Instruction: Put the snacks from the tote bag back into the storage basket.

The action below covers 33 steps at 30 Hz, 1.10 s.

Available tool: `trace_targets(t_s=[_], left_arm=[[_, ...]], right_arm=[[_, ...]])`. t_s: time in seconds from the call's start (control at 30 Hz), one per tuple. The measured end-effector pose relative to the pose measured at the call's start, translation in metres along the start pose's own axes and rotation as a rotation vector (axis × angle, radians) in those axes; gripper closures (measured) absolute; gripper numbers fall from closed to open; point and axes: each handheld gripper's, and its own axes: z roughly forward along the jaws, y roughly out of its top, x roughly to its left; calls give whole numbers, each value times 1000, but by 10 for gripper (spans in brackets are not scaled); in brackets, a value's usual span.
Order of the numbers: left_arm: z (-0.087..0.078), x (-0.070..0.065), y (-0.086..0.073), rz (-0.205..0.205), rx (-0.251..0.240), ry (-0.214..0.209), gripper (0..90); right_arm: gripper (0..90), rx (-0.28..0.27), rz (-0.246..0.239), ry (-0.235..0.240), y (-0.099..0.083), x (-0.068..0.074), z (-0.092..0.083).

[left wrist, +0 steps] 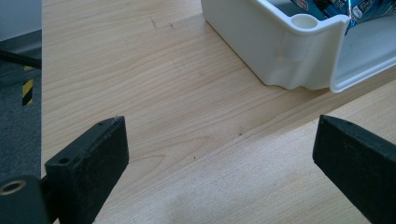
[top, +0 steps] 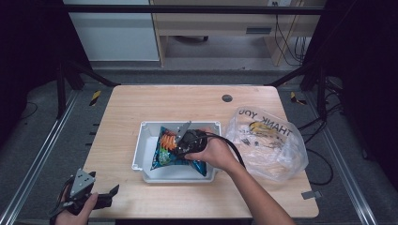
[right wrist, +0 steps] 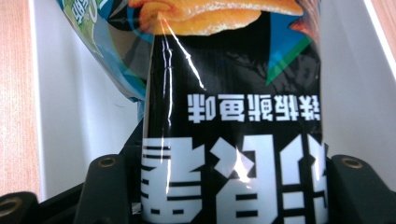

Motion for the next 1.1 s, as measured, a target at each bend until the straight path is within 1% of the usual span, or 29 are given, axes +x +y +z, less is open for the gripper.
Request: trace_targets(t_s=[0.03, 0.1, 0.23, 0.3, 0.37, 0.43, 0.53, 0.6, 0.7, 0.87, 1.1], left_arm=[[0, 0, 0, -1, 0, 0, 31], [0, 0, 0, 0, -1, 2, 32], [-1, 1, -1, 1, 0, 2, 31], [0, 0, -1, -5, -3, 4, 31], [0, 0, 0, 0, 1, 3, 32], [0, 0, -1, -2, -1, 3, 32], [-1, 0, -1, 4, 2, 2, 32], [0, -1, -1, 4, 2, 2, 32], [0, -1, -1, -2, 0, 2, 32], [1, -2, 0, 4, 1, 0, 32], [0, -1, -1, 0, 1, 2, 32]], right_arm=[[410, 1, -4, -1, 0, 0, 0], [410, 6, 4, -3, -1, 0, -1], [409, 10, -8, -7, -3, 0, -1], [408, 11, -9, -8, -3, -1, -1], [406, 11, 1, -6, -2, 0, 0], [404, 17, -10, -9, -2, 1, 1], [404, 16, -6, -16, -1, 3, 1], [403, 17, -14, -17, -2, 3, 1], [401, 18, -11, -20, -1, 4, 2], [398, 23, -18, -27, -1, 5, 2], [394, 27, -15, -31, 0, 6, 3]])
